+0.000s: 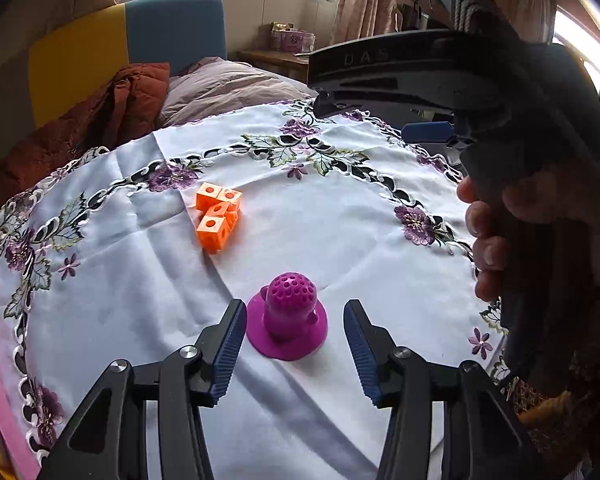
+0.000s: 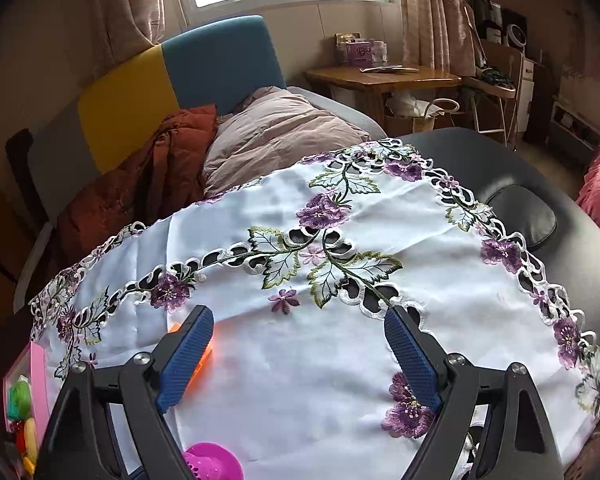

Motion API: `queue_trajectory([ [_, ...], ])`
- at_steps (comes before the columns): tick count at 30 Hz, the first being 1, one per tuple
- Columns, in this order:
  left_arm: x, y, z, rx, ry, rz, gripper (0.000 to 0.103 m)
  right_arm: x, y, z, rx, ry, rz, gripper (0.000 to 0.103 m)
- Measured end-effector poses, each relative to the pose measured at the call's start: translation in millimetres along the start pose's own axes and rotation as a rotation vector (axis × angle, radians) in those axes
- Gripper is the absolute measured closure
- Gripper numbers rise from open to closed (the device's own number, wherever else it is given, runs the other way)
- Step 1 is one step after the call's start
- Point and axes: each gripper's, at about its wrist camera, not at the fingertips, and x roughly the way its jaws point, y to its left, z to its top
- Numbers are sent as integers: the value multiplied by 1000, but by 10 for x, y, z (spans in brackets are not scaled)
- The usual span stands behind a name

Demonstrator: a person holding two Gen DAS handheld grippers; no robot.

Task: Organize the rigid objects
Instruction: 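Move both tools back over the remaining toys on the cloth, then grasp the magenta dome piece with the left gripper while the right grasps the orange cube cluster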

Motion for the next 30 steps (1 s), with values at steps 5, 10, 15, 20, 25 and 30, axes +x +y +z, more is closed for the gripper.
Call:
queue_trajectory([
  [5, 256, 33, 50, -27, 39, 3, 52, 23, -41, 11, 23, 8, -2, 15],
  [10, 180, 145, -51, -91, 12, -8, 71, 47, -27, 2, 13, 19, 7, 15],
  [15, -190, 341, -318, -154, -12, 61, 71, 104, 53, -43, -22, 56, 39, 15],
  [20, -489, 521, -657, -180, -39, 199, 71, 240, 232, -169, -106, 143, 73, 15],
  [25, -449, 657, -837, -222, -50, 225, 71, 336, 441, -338, -201, 226, 110, 15],
  [30, -430, 680, -829, -225, -68, 213, 71, 380, 681, -434, -265, 271, 164, 15],
])
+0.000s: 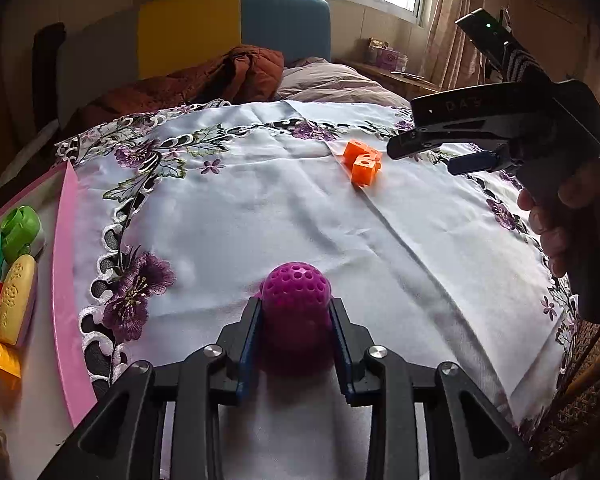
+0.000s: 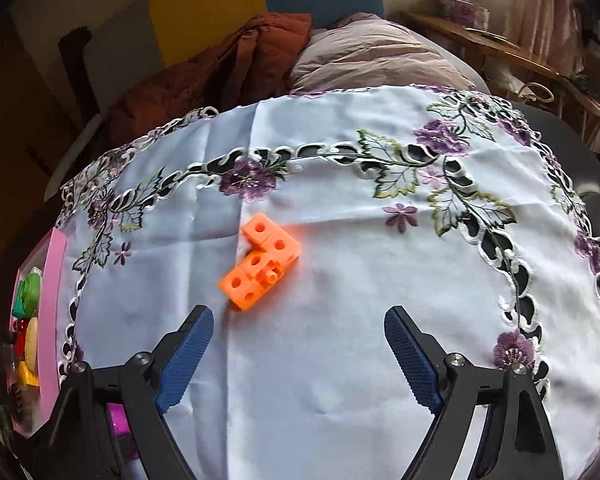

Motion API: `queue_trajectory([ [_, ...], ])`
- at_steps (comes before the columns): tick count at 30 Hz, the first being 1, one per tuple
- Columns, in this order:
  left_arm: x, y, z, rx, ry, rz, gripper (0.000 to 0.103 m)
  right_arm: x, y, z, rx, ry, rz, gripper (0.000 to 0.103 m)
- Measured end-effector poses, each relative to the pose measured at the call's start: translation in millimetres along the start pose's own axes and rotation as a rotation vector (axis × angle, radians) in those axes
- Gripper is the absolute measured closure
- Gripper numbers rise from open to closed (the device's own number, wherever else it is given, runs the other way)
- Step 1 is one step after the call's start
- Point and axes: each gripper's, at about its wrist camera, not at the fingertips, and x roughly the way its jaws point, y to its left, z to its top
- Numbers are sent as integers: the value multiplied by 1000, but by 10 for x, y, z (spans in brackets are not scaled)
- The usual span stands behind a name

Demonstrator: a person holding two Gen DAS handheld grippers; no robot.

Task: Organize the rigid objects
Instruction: 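Grasp the magenta dome piece with the left gripper while the right grasps the orange cube cluster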

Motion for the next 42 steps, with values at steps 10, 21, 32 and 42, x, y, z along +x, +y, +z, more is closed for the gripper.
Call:
queue_trajectory([
  [10, -28, 2, -44, 0, -21, -6, 71, 511, 284, 273, -9, 50, -121, 34],
  [21, -42, 35, -51, -25, -26, -16, 71, 360, 680, -171, -345, 116, 34, 79],
  [32, -65, 23, -73, -24, -26, 6, 71, 377, 616, -198, -294, 106, 98, 60],
  [42, -74, 17, -85, -24, -30, 12, 71, 421, 747, -183, -375, 48, 16, 74],
])
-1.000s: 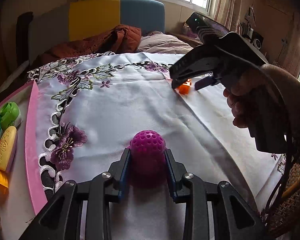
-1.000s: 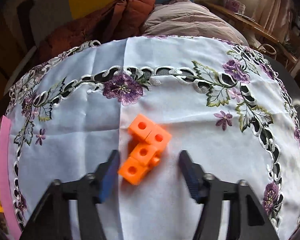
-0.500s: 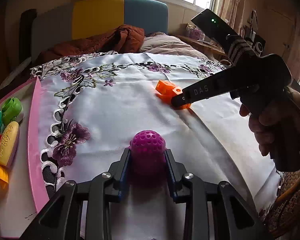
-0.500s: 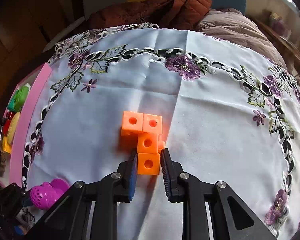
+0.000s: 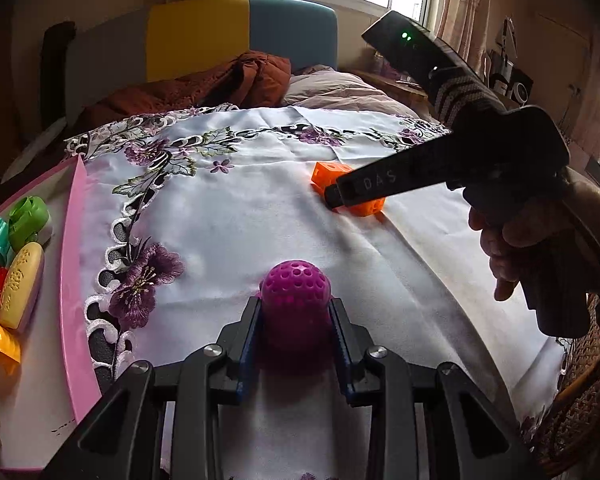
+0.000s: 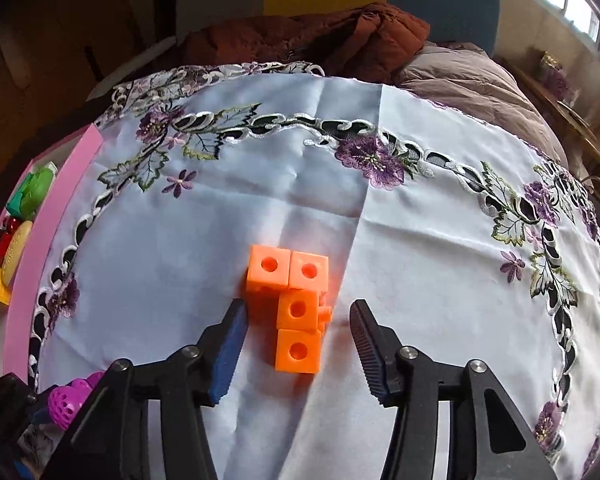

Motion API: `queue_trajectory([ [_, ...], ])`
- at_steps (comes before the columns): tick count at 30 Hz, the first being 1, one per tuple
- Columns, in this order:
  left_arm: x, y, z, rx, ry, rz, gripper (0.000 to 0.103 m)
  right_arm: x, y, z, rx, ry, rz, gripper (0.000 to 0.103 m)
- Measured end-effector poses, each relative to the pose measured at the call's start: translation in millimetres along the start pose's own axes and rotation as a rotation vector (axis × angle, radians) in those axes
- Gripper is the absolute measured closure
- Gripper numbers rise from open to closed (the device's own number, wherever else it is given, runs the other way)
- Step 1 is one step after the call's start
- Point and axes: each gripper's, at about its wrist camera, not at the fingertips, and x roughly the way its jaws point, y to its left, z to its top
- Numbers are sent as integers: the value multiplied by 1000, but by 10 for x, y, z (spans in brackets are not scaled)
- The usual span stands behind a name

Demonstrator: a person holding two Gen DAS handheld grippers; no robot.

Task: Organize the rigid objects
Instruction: 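Grasp the magenta dome piece with the left gripper while the right grasps the orange cube cluster, then carry the magenta dome piece into the tray and open the left gripper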

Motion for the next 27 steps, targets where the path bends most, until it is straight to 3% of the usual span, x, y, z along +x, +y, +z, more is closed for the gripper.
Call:
queue_trajectory([
  [4, -13, 3, 7, -8, 6, 7, 71, 12, 105, -24, -57, -19, -21, 77],
  [9, -38, -5, 13, -25, 22, 21, 71, 51, -50, -5, 42, 3, 63, 77],
  [16, -122, 25, 16, -56, 39, 26, 71, 32, 103, -49, -75, -37, -6, 77],
  [27, -609, 166, 167, -91, -55, 63, 71, 22, 146, -72, -119, -62, -41, 77],
])
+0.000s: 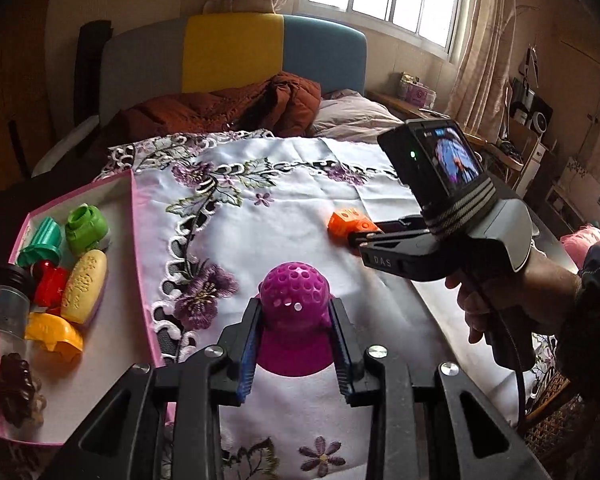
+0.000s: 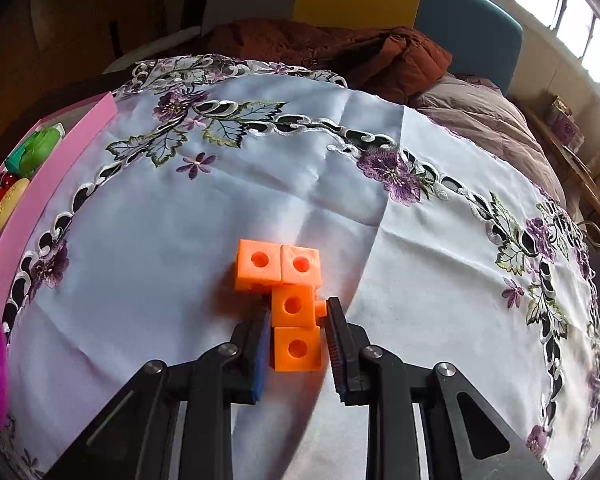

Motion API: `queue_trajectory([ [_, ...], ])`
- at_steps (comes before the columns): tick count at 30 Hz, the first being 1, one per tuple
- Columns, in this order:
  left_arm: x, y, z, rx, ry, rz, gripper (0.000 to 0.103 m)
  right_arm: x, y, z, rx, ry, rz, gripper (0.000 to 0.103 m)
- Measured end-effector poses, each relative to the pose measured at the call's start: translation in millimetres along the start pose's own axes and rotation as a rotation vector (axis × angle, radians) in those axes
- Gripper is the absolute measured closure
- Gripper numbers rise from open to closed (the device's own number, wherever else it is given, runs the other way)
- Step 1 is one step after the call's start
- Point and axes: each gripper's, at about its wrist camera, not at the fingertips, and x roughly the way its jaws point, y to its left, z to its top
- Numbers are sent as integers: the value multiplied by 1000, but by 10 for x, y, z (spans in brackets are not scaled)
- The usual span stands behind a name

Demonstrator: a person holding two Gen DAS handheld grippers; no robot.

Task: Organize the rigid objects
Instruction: 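Carry the magenta dome piece into the tray and open the left gripper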

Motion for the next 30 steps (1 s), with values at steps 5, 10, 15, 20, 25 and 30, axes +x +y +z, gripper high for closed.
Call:
queue_trajectory([
  [5, -208, 137, 40, -24, -34, 32, 71, -12, 42, -20, -32, -15, -22, 77],
  [10, -345, 289, 39, -56, -52, 54, 71, -19, 50, -24, -43, -18, -29, 77],
  [15, -430, 496, -7, -97, -51, 86, 71, -22, 66, -33, -54, -20, -40, 77],
  [20, -510, 770, -90, -159, -42, 109, 71, -27, 67, -36, -56, -20, -42, 77],
  [25, -700, 1245, -156, -287, -56, 119, 71, -30, 83, -35, -66, -21, -51, 77],
  [30, -800, 1615, -268, -387, -55, 96, 71, -31, 89, -33, -72, -19, -54, 77],
])
